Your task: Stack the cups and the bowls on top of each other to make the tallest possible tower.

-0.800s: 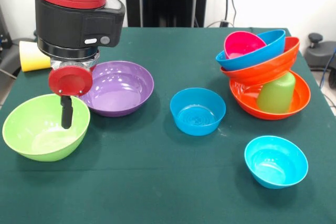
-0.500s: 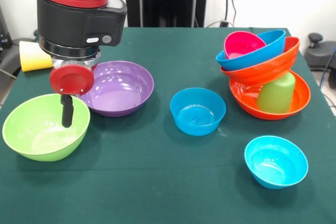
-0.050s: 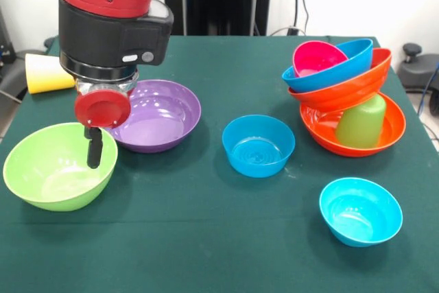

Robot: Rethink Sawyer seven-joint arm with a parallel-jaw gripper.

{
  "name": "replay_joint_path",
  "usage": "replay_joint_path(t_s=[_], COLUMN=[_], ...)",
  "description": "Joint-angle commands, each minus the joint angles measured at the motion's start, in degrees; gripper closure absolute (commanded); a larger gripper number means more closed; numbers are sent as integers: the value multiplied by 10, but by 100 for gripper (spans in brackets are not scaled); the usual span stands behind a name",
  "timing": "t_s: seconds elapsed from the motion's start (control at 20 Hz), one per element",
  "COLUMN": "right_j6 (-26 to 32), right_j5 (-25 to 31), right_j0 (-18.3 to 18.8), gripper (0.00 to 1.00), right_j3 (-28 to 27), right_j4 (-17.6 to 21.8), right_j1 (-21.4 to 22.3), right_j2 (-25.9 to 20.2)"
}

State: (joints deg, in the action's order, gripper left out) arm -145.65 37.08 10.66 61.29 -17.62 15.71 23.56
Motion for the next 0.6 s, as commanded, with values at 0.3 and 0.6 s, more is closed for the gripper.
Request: replay_joint_path(t_s=[0.3, 0.6], right_j6=[-56, -51], right_j5=[-33, -29], right_j0=[-15, -15], gripper=[0, 0], right_j3=[-22, -13], right_j4=[18, 14], right_j1=[-77, -69], right_j2=[-24, -26])
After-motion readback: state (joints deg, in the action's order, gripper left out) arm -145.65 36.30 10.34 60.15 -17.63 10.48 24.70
